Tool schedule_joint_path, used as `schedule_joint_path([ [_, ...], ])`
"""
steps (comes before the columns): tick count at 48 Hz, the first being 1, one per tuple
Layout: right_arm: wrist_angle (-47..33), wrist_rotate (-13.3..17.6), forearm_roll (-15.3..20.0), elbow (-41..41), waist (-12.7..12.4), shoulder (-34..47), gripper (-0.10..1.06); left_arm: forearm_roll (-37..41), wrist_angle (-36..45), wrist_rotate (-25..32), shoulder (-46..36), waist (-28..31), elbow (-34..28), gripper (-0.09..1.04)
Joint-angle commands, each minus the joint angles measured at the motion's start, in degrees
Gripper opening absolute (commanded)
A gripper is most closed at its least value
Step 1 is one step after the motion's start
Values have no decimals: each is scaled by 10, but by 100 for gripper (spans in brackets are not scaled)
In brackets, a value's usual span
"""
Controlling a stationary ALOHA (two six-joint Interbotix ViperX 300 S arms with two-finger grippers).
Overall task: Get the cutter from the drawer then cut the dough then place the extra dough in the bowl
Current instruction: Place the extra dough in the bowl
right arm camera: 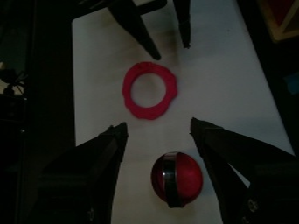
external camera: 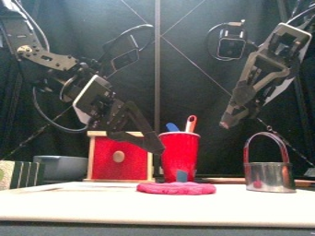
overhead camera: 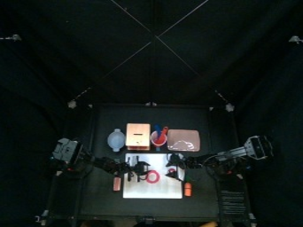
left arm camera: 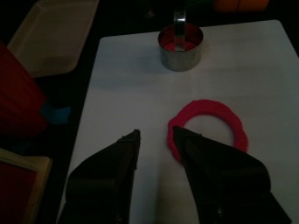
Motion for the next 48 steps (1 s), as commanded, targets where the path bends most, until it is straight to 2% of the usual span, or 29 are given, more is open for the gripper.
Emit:
schedule_joint_path([
  [1,-9,-2,2,-7,1,2,92,11,37,3,0,5,-32,85],
  [11,-10,-2,1,-9,2,11,92,19,103,-1,26,20,-67,86],
  [32,-10,-1,2,-10,4,16,92,19,197,-2,53,49,-90,84],
  [40,-10,-1,2,-10,4,16,92,19,247,-3,60,49,-98,78],
  [48,-10,-1,2,-11,4,16,92,20,257,-2,64,49,-100,67],
])
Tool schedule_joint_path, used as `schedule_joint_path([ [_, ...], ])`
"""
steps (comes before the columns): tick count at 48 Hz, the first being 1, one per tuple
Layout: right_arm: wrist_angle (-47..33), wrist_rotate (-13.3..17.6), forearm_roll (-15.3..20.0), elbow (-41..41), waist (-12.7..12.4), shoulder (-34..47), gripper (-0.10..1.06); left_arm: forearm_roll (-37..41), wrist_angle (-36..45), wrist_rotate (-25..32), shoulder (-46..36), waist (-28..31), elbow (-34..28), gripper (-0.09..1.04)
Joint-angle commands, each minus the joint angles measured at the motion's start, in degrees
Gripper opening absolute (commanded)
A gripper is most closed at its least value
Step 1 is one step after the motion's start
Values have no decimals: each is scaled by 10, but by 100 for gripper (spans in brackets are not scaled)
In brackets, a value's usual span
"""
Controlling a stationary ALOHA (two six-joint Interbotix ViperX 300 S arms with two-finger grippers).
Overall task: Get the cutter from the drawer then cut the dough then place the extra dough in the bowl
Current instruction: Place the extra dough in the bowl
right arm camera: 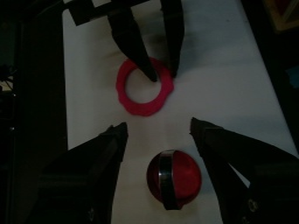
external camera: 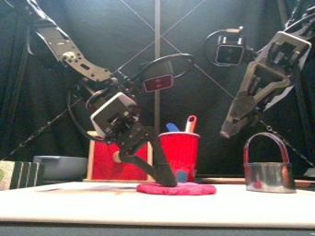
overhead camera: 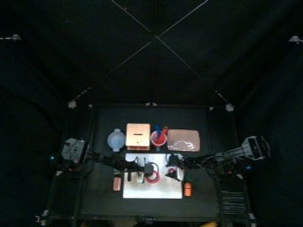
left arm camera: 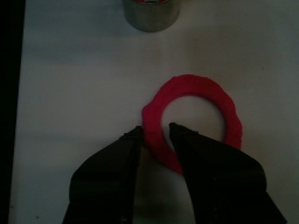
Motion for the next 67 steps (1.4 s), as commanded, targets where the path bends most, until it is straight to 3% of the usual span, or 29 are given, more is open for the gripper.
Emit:
schedule_joint_path([
  [1,-4,-1,1,-11,1,-6,92,3,12,-1,2,-1,3,65],
  [7,-4,-1,1,-11,1,-6,92,11,10,-1,3,-1,4,58],
  [48,-4,-1,1,-10,0,-6,92,47,-51,-1,-28,-9,-6,45],
  [60,-4,-1,1,-9,-3,-6,92,57,-120,5,-127,-11,4,45],
  [67,-4,-2,-1,-9,-3,-6,92,79,-188,15,-214,-4,48,46],
])
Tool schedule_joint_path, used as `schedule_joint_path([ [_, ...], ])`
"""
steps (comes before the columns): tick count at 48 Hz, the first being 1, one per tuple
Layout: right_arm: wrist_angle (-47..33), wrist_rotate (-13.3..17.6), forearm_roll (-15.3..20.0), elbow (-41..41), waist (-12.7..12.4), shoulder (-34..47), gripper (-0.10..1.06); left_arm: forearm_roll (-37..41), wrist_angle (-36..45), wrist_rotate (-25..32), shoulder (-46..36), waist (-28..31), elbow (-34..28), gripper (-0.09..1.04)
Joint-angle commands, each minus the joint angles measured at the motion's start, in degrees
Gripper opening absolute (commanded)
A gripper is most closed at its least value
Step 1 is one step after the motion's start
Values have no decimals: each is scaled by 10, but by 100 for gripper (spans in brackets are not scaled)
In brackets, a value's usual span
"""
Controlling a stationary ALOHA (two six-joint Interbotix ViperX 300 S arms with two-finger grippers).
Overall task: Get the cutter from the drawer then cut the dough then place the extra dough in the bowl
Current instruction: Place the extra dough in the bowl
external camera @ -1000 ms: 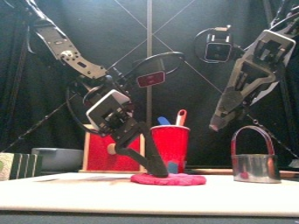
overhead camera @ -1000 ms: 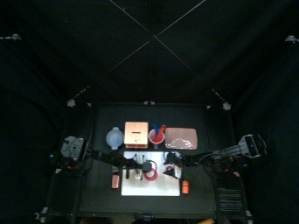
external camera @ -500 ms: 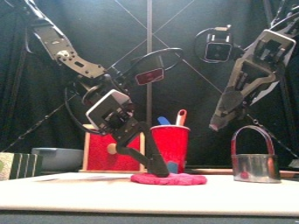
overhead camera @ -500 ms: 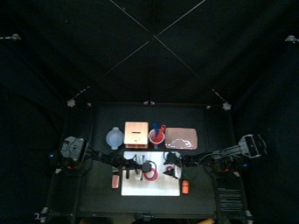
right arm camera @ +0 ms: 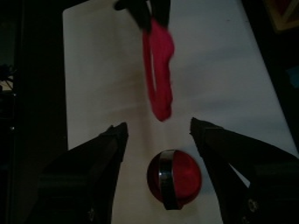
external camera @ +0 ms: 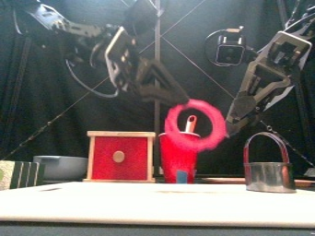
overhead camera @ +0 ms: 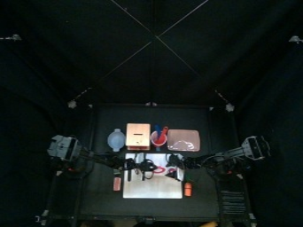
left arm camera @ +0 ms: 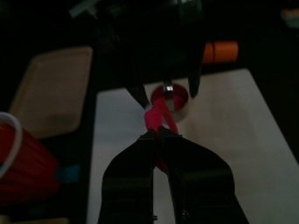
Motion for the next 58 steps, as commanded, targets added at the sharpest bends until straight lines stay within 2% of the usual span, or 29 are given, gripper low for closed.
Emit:
schedule_joint_path([
  [1,-4,-2,-1,-9,-1,-6,92,12,-56,7,-81,5,24,46],
  [11,-4,-2,-4,-11,-2,-6,92,9,-115,21,-216,62,114,46],
  [24,-2,-2,-4,-12,0,-6,92,-46,-81,23,-405,178,262,46],
  [31,-1,-4,-11,-18,-4,-8,92,-83,-50,23,-476,227,332,46],
  [37,-1,-2,-25,-24,-6,-9,92,-104,5,21,-498,248,359,46],
  [49,6,-2,-30,-31,-11,-9,92,-124,84,19,-492,298,380,45],
  [58,6,-2,-26,-33,-10,-9,92,-124,98,19,-475,327,381,46],
])
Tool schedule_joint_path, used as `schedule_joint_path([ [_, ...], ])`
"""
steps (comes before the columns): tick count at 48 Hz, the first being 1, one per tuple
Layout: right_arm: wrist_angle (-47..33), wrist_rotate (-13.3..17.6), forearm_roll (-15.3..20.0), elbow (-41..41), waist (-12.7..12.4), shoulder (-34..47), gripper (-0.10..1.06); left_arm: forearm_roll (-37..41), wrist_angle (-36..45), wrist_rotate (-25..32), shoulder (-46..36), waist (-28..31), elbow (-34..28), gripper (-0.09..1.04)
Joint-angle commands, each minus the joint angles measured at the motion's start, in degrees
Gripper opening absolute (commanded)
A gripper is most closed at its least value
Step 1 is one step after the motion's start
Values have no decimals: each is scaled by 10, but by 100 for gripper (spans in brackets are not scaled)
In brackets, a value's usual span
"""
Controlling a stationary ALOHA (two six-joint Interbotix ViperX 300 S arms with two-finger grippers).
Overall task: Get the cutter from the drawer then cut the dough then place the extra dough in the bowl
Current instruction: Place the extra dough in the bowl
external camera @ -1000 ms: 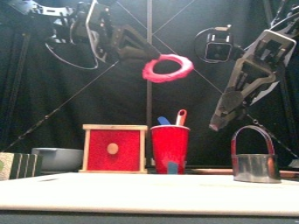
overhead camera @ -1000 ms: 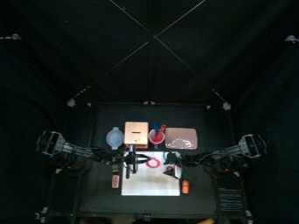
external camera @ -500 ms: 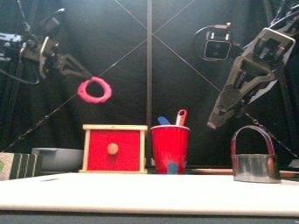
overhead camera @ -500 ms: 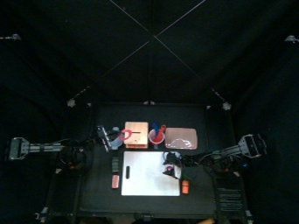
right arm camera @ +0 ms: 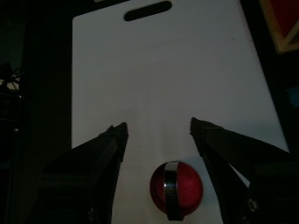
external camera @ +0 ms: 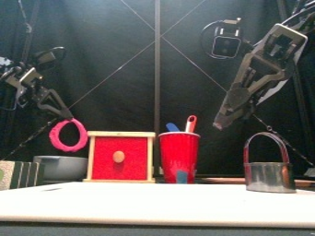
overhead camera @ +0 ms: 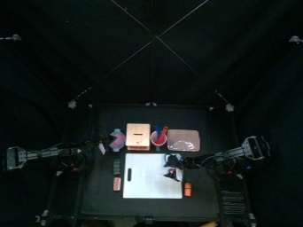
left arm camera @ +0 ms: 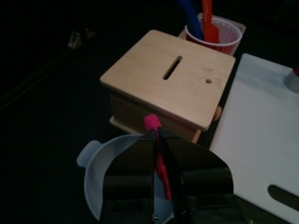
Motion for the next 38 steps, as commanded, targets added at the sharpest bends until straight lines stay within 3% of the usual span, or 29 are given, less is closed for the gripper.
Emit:
schedule_joint_path([
  [1,-2,0,3,-13,-1,-9,92,-1,1,0,12,19,-10,46],
  [20,-2,0,4,-18,-3,-6,92,1,3,0,52,28,-15,51],
  [38,-2,0,5,-18,-5,-4,92,-41,-4,-6,51,16,-23,87],
])
